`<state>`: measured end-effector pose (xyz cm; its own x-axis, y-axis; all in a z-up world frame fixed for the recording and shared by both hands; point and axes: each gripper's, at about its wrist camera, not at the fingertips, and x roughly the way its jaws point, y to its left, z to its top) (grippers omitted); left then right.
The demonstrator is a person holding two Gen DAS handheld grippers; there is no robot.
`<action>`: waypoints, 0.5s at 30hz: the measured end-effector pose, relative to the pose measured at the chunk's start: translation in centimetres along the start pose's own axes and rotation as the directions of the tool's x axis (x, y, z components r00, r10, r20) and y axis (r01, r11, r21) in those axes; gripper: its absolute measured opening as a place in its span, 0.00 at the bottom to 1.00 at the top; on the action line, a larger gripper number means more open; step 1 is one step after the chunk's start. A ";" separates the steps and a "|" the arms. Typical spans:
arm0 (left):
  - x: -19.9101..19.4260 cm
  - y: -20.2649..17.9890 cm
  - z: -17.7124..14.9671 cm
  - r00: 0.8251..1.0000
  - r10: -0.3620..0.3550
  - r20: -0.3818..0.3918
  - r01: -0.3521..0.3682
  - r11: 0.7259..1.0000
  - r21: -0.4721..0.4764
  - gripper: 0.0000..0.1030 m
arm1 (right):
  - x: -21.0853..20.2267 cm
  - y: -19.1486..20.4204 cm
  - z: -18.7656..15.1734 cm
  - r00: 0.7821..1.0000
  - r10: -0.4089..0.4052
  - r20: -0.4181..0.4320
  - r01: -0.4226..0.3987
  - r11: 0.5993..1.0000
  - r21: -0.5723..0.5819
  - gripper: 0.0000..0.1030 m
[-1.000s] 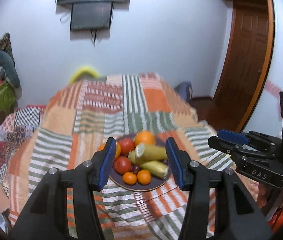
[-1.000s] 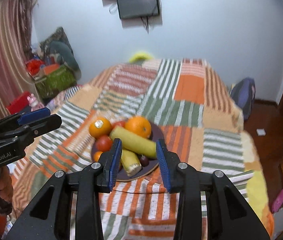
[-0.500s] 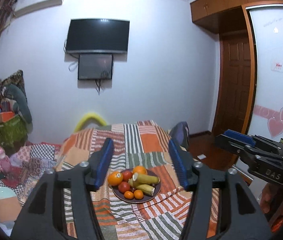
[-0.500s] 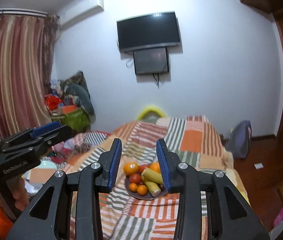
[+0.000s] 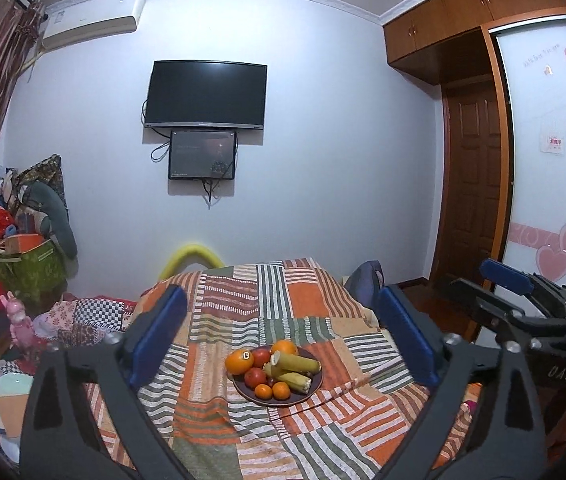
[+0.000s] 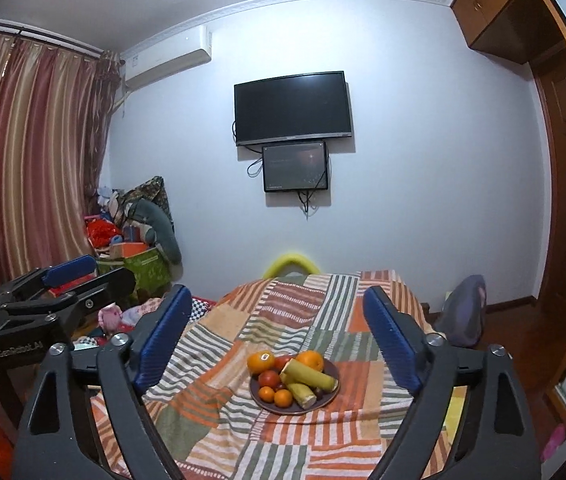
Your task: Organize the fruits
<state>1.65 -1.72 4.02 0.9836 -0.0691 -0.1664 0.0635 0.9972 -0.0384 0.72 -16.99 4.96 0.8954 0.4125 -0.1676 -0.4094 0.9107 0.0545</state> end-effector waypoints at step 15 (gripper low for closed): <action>-0.1 -0.2 -0.7 1.000 0.021 -0.006 -0.021 1.000 0.015 1.00 | -1.3 0.4 -0.8 0.999 -0.036 0.010 0.036 0.999 -0.005 1.00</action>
<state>1.44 -1.93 3.34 0.9837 -0.0484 -0.1734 0.0457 0.9988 -0.0197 -0.77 -17.17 4.43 0.9113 0.3793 -0.1600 -0.3774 0.9250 0.0433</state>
